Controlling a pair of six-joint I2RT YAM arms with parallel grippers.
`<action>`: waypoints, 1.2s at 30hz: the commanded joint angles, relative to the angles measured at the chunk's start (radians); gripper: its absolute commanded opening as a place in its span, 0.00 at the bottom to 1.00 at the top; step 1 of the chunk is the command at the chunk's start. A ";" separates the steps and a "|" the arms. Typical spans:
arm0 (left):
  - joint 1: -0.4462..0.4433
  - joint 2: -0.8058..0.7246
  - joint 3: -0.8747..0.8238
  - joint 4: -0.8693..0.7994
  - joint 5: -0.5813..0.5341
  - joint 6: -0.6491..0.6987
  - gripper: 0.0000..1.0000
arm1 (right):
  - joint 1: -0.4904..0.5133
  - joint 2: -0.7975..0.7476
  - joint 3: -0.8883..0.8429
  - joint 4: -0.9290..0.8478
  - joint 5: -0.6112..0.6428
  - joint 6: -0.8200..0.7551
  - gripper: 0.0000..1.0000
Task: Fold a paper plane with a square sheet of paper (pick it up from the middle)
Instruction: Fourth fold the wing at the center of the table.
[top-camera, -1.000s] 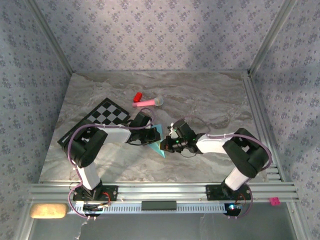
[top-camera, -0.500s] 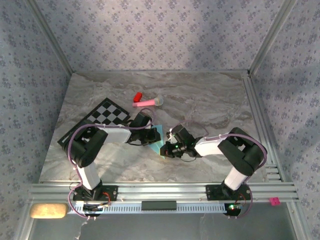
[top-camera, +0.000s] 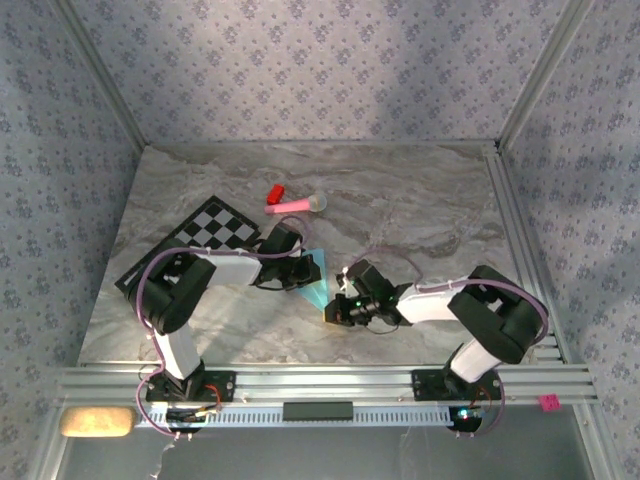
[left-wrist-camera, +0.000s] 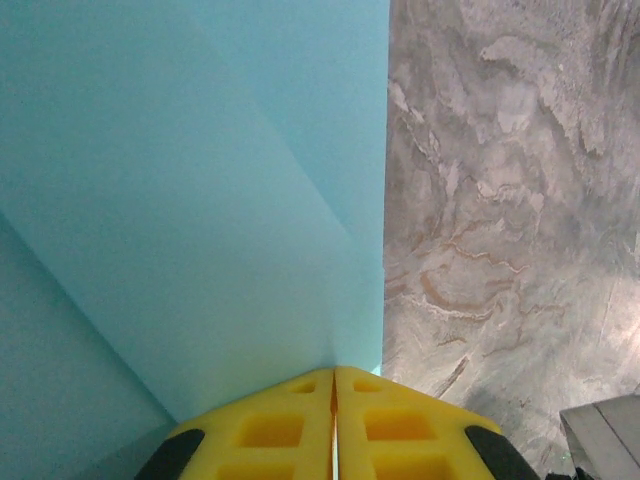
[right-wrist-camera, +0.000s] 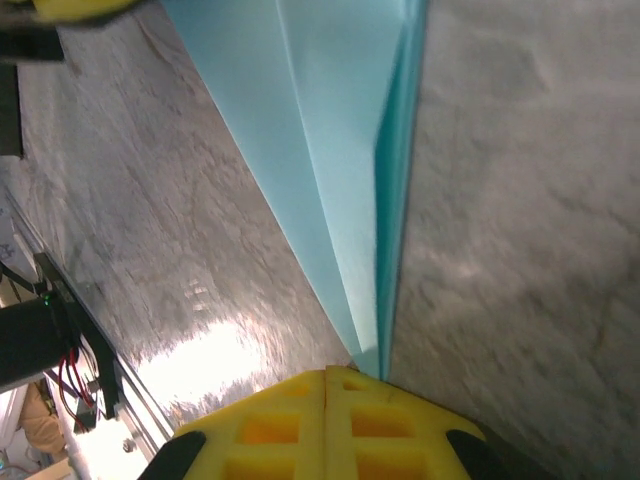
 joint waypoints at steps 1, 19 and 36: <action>0.010 0.021 -0.023 -0.010 -0.040 -0.010 0.11 | 0.005 -0.087 -0.009 -0.119 0.020 0.017 0.01; 0.002 0.020 -0.033 0.017 -0.041 -0.030 0.10 | -0.081 0.102 0.255 -0.142 0.052 0.017 0.00; 0.002 0.009 -0.020 0.008 -0.037 -0.018 0.11 | -0.090 0.195 0.160 -0.104 0.057 0.049 0.00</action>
